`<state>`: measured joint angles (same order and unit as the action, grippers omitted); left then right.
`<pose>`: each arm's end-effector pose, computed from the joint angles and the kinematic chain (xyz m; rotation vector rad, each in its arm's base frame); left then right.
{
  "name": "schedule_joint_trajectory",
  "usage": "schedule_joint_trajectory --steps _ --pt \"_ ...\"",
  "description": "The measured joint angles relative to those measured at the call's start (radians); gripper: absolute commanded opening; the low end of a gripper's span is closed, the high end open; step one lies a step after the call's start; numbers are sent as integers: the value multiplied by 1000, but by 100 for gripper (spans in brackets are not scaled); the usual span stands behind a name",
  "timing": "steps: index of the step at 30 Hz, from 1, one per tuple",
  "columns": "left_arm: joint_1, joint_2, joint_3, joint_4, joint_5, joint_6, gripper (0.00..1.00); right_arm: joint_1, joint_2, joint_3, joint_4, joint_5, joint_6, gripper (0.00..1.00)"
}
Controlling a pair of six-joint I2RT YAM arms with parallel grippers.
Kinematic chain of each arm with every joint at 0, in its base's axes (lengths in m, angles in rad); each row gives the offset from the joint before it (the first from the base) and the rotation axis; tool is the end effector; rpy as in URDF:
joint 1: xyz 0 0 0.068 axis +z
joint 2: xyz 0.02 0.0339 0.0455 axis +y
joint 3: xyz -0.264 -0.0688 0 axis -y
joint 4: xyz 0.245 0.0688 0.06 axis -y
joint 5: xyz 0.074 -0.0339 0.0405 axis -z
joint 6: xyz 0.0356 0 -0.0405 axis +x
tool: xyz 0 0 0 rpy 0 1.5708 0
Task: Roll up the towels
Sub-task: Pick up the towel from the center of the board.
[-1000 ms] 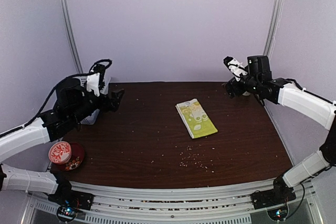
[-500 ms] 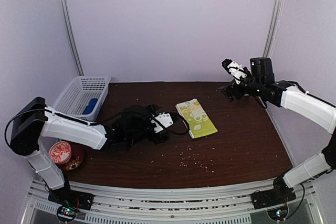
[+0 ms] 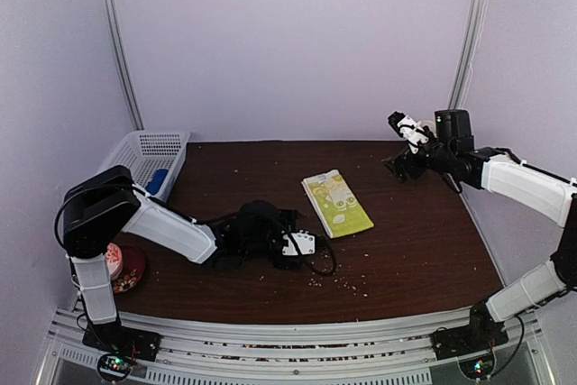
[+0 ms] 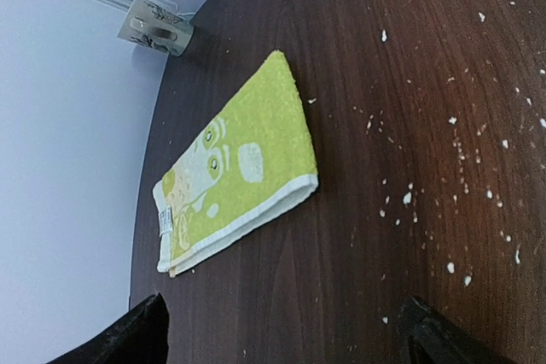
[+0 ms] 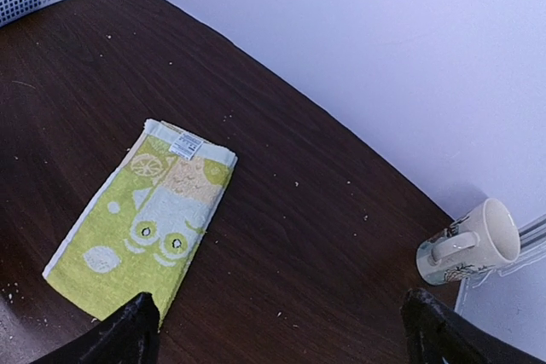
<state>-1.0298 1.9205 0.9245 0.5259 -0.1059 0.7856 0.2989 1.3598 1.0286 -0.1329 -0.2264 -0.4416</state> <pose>0.2049 -0.3337 0.1390 1.5648 1.3063 -0.0451 0.2969 0.0998 0.3001 -0.8632 1.8318 0.1401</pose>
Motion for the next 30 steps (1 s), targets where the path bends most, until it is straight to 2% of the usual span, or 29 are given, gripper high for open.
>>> schedule_joint_trajectory --steps 11,25,30 --pt "-46 197 233 -48 13 33 85 12 69 0 -3 -32 -1 100" --pt "-47 348 430 -98 -41 66 63 36 83 0 -9 -27 -9 100" --pt "-43 370 454 -101 -64 70 48 41 88 0 -8 -23 -11 100"
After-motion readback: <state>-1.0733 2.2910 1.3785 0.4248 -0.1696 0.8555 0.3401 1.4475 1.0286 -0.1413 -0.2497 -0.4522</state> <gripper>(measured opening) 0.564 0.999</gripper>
